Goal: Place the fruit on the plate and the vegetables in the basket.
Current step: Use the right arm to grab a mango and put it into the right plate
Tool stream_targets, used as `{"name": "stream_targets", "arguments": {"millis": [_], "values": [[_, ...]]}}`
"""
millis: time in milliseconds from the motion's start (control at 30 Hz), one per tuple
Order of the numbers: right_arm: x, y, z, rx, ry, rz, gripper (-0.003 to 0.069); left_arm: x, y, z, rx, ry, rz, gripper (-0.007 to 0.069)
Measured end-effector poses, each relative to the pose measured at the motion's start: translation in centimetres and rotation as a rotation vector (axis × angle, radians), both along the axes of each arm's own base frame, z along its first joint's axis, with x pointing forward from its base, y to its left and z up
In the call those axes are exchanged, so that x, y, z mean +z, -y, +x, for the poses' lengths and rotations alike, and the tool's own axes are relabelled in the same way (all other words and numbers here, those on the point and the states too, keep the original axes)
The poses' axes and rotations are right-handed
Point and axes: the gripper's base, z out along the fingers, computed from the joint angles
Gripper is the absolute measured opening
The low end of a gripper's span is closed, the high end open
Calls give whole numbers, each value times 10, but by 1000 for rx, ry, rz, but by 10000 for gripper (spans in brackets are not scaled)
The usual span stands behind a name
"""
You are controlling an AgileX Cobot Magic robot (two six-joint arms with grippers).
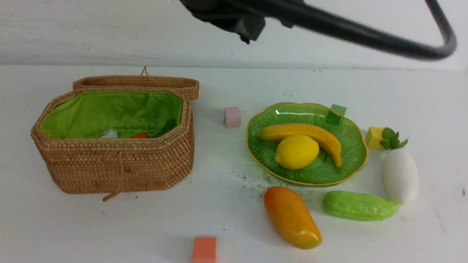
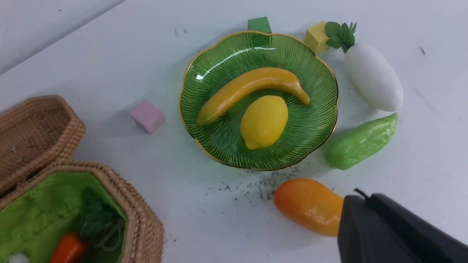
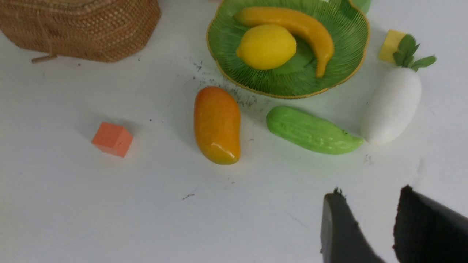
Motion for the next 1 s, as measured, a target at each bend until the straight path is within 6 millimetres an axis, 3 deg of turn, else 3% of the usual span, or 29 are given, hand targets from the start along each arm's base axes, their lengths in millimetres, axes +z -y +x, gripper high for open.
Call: {"name": "stream_targets", "arguments": {"millis": [133,233,300,400,500,667,900,1000], "values": [[-8,-13,19,29,-81,1,225,15,-29,-34,5,19,-49,-13],[-13,-22,30,58,-134,7,205,6,-47,-55,0,8,-62,-13],[-20,-30,42,72,-186,7,176,-8,-66,-78,-2,8,-91,-13],[-25,-34,50,78,-220,3,150,-33,-78,-92,-2,-9,-105,-13],[-33,-41,63,82,-270,-6,110,-72,-101,-117,11,12,-153,-13],[-46,-50,79,82,-337,-16,82,-107,-125,-144,27,71,-254,-13],[-66,-75,101,124,-437,36,78,-121,-147,-168,23,134,-341,-13],[-80,-100,106,198,-470,8,78,-118,-155,-177,19,166,-380,-13]]}}
